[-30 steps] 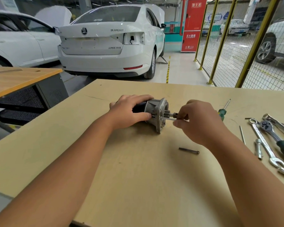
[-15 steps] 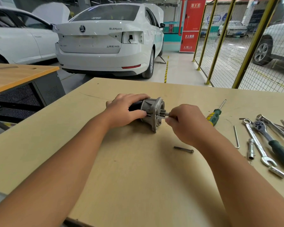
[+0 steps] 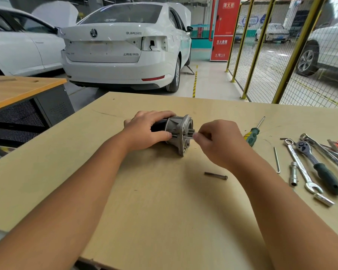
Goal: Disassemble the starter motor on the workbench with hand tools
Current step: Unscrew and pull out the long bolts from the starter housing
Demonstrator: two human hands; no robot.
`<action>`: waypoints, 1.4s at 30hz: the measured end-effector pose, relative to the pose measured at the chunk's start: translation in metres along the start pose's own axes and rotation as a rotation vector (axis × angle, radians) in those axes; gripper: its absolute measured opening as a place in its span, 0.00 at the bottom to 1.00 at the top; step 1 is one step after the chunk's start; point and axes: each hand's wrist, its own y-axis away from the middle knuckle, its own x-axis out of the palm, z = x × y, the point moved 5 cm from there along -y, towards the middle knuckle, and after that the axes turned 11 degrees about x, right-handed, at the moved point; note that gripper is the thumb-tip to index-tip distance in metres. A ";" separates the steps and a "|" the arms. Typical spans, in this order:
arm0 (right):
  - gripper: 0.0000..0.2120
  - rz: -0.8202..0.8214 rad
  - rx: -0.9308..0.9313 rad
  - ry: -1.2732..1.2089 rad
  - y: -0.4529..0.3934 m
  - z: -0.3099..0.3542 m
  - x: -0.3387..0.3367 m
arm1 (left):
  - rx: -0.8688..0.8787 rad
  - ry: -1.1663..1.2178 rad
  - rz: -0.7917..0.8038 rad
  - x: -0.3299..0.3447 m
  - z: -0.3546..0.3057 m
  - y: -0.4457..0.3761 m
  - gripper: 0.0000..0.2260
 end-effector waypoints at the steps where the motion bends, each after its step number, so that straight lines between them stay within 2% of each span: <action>1: 0.13 0.023 0.001 0.022 -0.002 -0.002 0.001 | -0.002 0.001 0.002 0.000 0.000 0.000 0.25; 5: 0.12 0.078 0.002 0.096 -0.004 -0.003 0.003 | 0.002 0.002 0.006 0.000 0.000 0.000 0.26; 9: 0.07 0.004 0.004 0.191 0.001 0.000 0.001 | -0.002 0.002 0.009 0.000 0.000 0.000 0.25; 13: 0.07 -0.021 0.029 0.211 0.003 0.000 -0.001 | -0.001 0.000 0.005 -0.001 0.000 0.000 0.25; 18: 0.07 0.050 0.019 -0.001 0.003 -0.001 -0.002 | -0.001 -0.005 0.005 -0.001 -0.001 0.000 0.26; 21: 0.14 0.120 0.028 0.037 -0.001 -0.005 -0.002 | -0.002 -0.009 0.007 -0.001 -0.001 0.000 0.26; 24: 0.12 0.149 0.030 0.103 -0.004 -0.008 -0.001 | -0.001 -0.006 0.006 0.000 -0.001 0.000 0.26; 28: 0.06 0.036 0.040 0.230 0.000 -0.005 -0.004 | -0.005 -0.004 0.009 -0.001 -0.001 0.000 0.26; 30: 0.06 -0.015 0.046 0.262 0.001 -0.005 -0.006 | -0.007 -0.005 0.009 -0.001 -0.001 0.001 0.26; 35: 0.06 0.077 0.061 -0.016 0.001 -0.008 -0.005 | -0.012 -0.006 0.013 0.000 0.000 0.000 0.25; 39: 0.14 0.140 0.060 0.031 -0.001 -0.009 -0.004 | -0.009 0.001 0.008 0.000 0.000 0.000 0.25; 42: 0.13 0.127 0.065 0.102 -0.004 -0.011 -0.005 | -0.002 -0.002 0.004 0.000 0.000 0.000 0.25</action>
